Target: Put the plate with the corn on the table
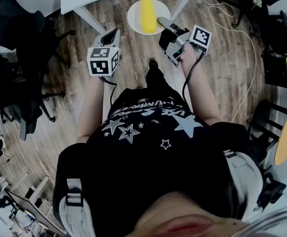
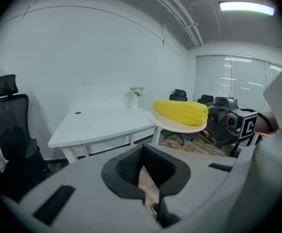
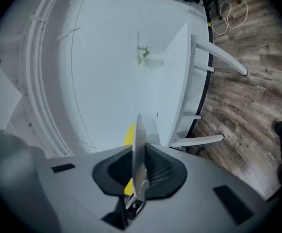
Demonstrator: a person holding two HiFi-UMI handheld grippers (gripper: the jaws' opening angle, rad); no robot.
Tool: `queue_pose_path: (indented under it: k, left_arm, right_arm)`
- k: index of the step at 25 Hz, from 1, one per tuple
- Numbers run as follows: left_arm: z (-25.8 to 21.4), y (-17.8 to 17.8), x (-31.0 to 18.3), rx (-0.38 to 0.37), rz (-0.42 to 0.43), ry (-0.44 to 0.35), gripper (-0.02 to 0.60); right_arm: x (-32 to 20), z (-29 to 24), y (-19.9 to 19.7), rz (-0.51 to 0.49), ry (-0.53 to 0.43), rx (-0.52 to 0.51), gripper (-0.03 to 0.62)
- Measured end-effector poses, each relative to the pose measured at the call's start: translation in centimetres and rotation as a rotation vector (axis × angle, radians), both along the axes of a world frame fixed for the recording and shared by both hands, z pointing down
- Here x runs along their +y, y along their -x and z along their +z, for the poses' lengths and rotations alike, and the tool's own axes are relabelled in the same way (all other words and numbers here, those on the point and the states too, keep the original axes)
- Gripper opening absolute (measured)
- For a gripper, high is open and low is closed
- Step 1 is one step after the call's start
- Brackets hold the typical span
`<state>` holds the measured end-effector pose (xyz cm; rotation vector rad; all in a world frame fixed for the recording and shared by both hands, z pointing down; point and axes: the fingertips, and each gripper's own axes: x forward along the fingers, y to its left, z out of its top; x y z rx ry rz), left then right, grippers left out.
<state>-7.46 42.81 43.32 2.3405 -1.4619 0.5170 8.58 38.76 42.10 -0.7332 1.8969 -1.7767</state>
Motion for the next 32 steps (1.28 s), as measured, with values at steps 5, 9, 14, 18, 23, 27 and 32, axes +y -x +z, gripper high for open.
queue_pose_path:
  k: [5,9,14,18,23,27,32]
  left_arm:
    - [0.1,0.3,-0.4,0.002,-0.008,0.002,0.006]
    - [0.6,-0.2,-0.8,0.012,-0.001,0.015,0.006]
    - [1.0,-1.1,-1.9,0.023,-0.009,0.037,0.006]
    - [1.1,-1.4,-3.3,0.025,-0.025,0.045,0.006]
    - [1.4,-1.8,-6.8,0.021,-0.052,0.057,0.006]
    - [1.4,-2.2,-10.7,0.032,-0.082,0.056,0.006]
    - [1.3,-3.2,-15.2,0.033,-0.105,0.052,0.006]
  right_arm:
    - [-0.2,0.3,-0.1,-0.001,-0.001,0.003,0.032]
    - [-0.8,0.4,-0.4,0.006,0.006,-0.003,0.032]
    - [-1.9,0.6,-1.3,0.0,0.022,0.002,0.031]
    - [-3.5,1.1,-1.9,-0.006,0.03,0.028,0.034]
    - [-7.4,1.0,-2.4,-0.04,0.013,0.033,0.035]
    - [-12.0,0.4,-2.7,-0.072,-0.011,0.028,0.035]
    - [-17.2,-0.2,-3.0,-0.104,-0.018,-0.003,0.035]
